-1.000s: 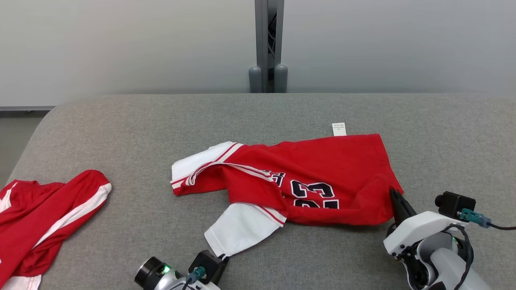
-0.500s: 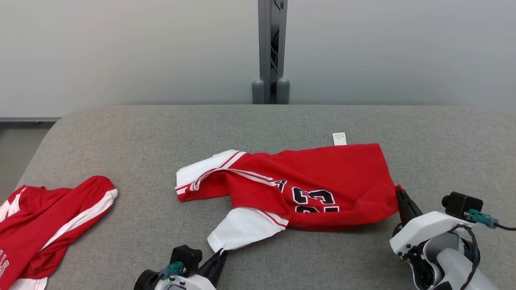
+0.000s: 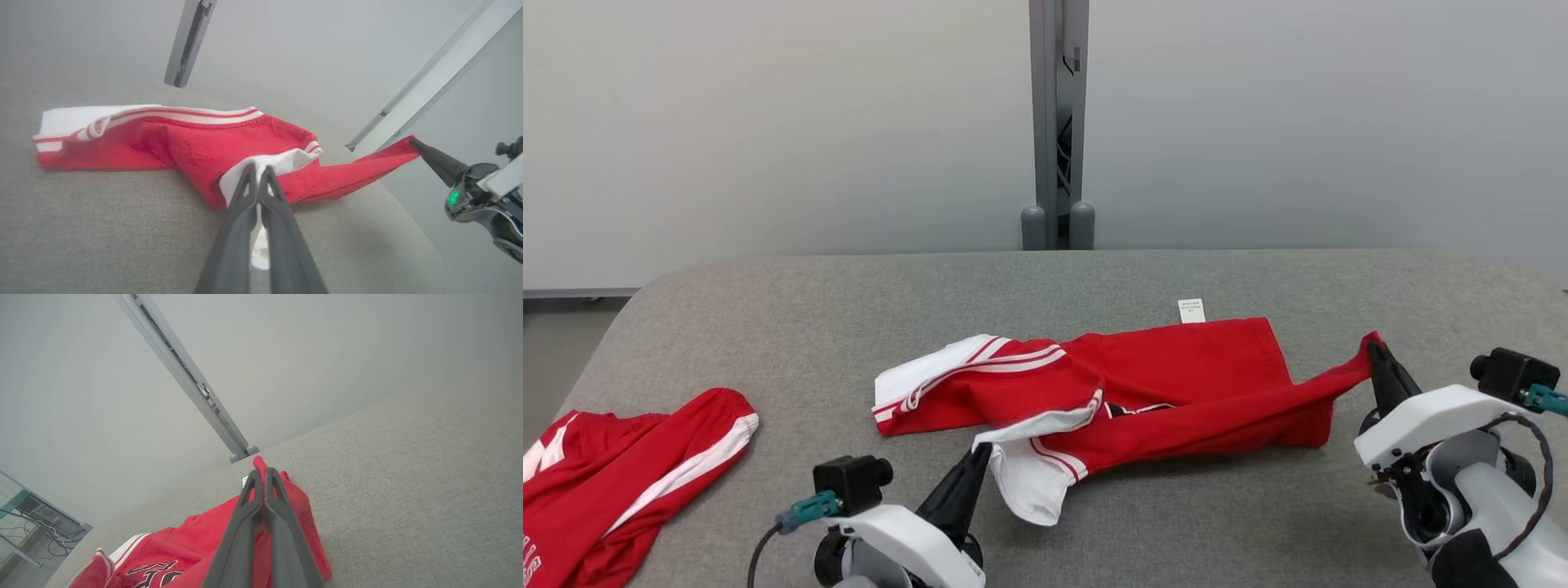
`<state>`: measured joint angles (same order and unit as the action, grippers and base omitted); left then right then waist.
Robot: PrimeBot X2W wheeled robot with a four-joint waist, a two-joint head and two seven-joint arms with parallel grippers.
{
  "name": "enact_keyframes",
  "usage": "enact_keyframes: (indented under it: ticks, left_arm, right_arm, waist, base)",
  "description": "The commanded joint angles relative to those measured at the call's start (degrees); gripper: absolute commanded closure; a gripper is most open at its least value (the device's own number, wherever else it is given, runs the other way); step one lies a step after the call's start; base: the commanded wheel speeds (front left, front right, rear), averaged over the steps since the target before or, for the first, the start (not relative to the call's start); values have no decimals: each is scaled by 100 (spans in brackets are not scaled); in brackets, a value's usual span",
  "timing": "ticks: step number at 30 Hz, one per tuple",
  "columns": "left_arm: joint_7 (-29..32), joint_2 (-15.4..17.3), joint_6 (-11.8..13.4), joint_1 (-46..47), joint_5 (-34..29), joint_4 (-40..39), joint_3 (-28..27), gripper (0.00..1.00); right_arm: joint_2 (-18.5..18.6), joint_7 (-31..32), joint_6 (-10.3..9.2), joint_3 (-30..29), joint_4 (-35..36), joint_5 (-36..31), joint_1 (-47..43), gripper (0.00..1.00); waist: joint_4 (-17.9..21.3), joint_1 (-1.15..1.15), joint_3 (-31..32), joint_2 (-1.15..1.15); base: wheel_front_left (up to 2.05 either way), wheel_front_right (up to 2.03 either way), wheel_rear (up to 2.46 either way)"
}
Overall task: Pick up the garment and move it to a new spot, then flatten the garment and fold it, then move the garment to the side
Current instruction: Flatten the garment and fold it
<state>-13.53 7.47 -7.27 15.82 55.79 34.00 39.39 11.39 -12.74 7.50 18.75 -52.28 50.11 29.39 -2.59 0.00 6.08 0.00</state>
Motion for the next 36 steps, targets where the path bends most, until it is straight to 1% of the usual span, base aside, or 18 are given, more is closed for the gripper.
enact_keyframes:
  ticks: [1, 6, 11, 14, 17, 20, 22, 24, 25, 27, 28, 29, 30, 33, 35, 36]
  left_arm:
    - [25, 49, -31, 97, 147, -93, -23, 100]
    - [41, 314, -32, 161, 1072, -578, -236, 100]
    - [14, 381, -32, 281, 1757, -866, -447, 100]
    - [14, 417, -32, 395, 2224, -1072, -682, 100]
    - [-1, 508, -33, 606, 2529, -1171, -951, 100]
    - [-59, 643, -33, 969, 2431, -961, -1133, 100]
    - [-70, 655, -34, 1122, 2365, -876, -1177, 100]
    - [-110, 682, -33, 1427, 2236, -697, -1254, 100]
    - [-125, 671, -33, 1720, 2123, -522, -1366, 100]
    - [-141, 665, -33, 1844, 2054, -426, -1422, 100]
    - [-160, 577, -33, 2073, 1990, -214, -1568, 100]
    - [-160, 577, -33, 2073, 1990, -214, -1568, 100]
    - [-166, 506, -33, 2307, 1840, -10, -1662, 100]
    - [-173, 409, -33, 2512, 1696, 172, -1790, 100]
    - [-175, 306, -7, 2700, 1589, 366, -2032, 100]
    - [-176, 253, 50, 2783, 1536, 471, -2192, 100]
  right_arm:
    - [70, 31, -1, -13, 37, 54, 49, 100]
    - [228, 155, -2, -26, 185, 263, 238, 100]
    - [370, 188, -2, 22, 281, 319, 494, 100]
    - [425, 249, -2, 92, 323, 321, 669, 100]
    - [477, 331, -2, 153, 381, 351, 872, 100]
    - [501, 386, -2, 186, 444, 412, 1119, 100]
    - [504, 396, -2, 186, 453, 445, 1208, 100]
    - [525, 420, -2, 185, 455, 485, 1410, 100]
    - [551, 386, -2, 178, 403, 478, 1650, 100]
    - [537, 379, -2, 186, 348, 461, 1761, 100]
    - [440, 424, -2, 167, 212, 529, 2015, 100]
    - [440, 424, -2, 167, 212, 529, 2015, 100]
    - [409, 418, -2, 193, 75, 500, 2291, 100]
    - [366, 414, -2, 194, -119, 495, 2548, 100]
    - [334, 403, -2, 177, -347, 501, 2812, 100]
    - [317, 428, -2, 231, -428, 446, 2929, 100]
  waist:
    - [37, 0, 33, 0]
    - [131, 0, 109, 0]
    - [238, 0, 181, 0]
    - [302, 0, 225, 0]
    - [348, 0, 264, 0]
    - [377, 0, 292, 0]
    - [384, 0, 304, 0]
    - [397, 0, 332, 0]
    - [410, 0, 364, 0]
    - [421, 0, 384, 0]
    - [445, 0, 438, 0]
    - [445, 0, 438, 0]
    - [454, 0, 470, 0]
    - [454, 0, 491, 0]
    - [445, 0, 512, 0]
    - [437, 0, 521, 0]
  base:
    - [0, 0, 0]
    - [0, 0, 0]
    - [0, 0, 0]
    - [0, 0, 0]
    - [0, 0, 0]
    - [0, 0, 0]
    - [0, 0, 0]
    - [0, 0, 0]
    - [0, 0, 0]
    - [0, 0, 0]
    - [0, 0, 0]
    - [0, 0, 0]
    - [0, 0, 0]
    - [0, 0, 0]
    - [0, 0, 0]
    - [0, 0, 0]
